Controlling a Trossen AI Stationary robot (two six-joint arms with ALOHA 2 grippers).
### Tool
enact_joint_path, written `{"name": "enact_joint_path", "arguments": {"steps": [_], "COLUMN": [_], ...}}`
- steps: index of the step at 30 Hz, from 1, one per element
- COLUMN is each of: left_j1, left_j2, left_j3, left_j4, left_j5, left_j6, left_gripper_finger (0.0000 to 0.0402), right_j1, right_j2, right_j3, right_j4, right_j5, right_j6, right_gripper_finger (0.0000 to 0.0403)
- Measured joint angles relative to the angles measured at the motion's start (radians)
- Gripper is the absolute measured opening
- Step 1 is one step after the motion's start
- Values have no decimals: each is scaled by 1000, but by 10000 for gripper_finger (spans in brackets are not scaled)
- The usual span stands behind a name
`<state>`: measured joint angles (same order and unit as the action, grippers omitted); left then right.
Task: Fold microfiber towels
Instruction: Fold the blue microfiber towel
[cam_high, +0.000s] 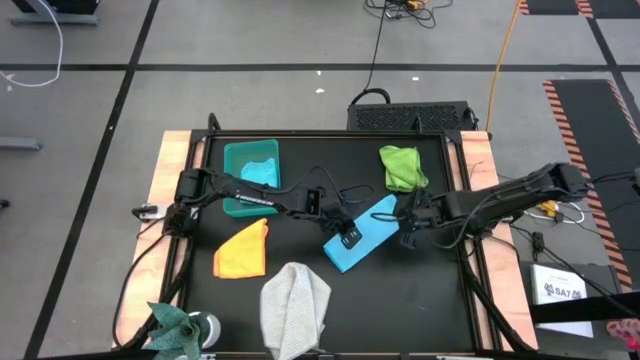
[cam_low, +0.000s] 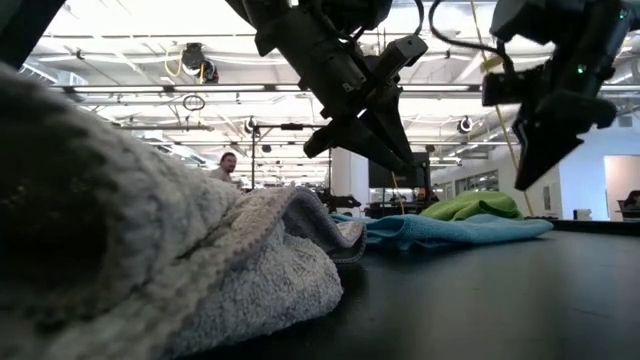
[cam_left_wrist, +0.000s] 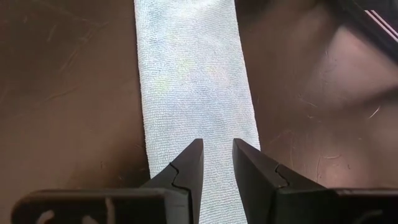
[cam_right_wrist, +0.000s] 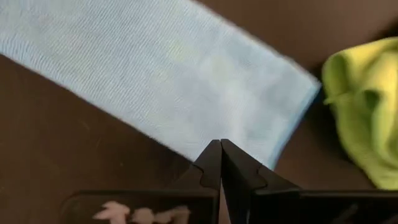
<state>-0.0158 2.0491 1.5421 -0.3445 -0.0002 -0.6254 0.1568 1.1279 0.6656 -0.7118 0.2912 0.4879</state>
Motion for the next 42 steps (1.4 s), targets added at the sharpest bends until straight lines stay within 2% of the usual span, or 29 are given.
{"name": "enact_joint_path", "arguments": {"steps": [6, 17, 23, 29, 32, 36, 39, 42], "left_j1": [0, 0, 0, 0, 0, 0, 0, 0], "left_j2": [0, 0, 0, 0, 0, 0, 0, 0], "left_j3": [0, 0, 0, 0, 0, 0, 0, 0], "left_j4": [1, -1, -2, -2, -2, -2, -2, -2], "left_j5": [0, 1, 1, 1, 1, 1, 2, 2], "left_j6": [1, 2, 2, -4, -4, -4, -4, -4], "left_gripper_finger": [88, 88, 88, 88, 88, 88, 88, 88], "right_j1": [9, -26, -91, -163, -190, -195, -193, -191], "right_j2": [61, 92, 92, 92, 92, 92, 91, 91], "right_j3": [-45, -139, -141, -142, -141, -118, -90, -67], "right_j4": [66, 178, 216, 346, 400, 378, 356, 356], "right_j5": [-36, -32, -28, -27, -30, -36, -116, -268], "right_j6": [19, -73, -167, -274, -290, -288, -265, -226], "right_gripper_finger": [0, 0, 0, 0, 0, 0, 0, 0]}}
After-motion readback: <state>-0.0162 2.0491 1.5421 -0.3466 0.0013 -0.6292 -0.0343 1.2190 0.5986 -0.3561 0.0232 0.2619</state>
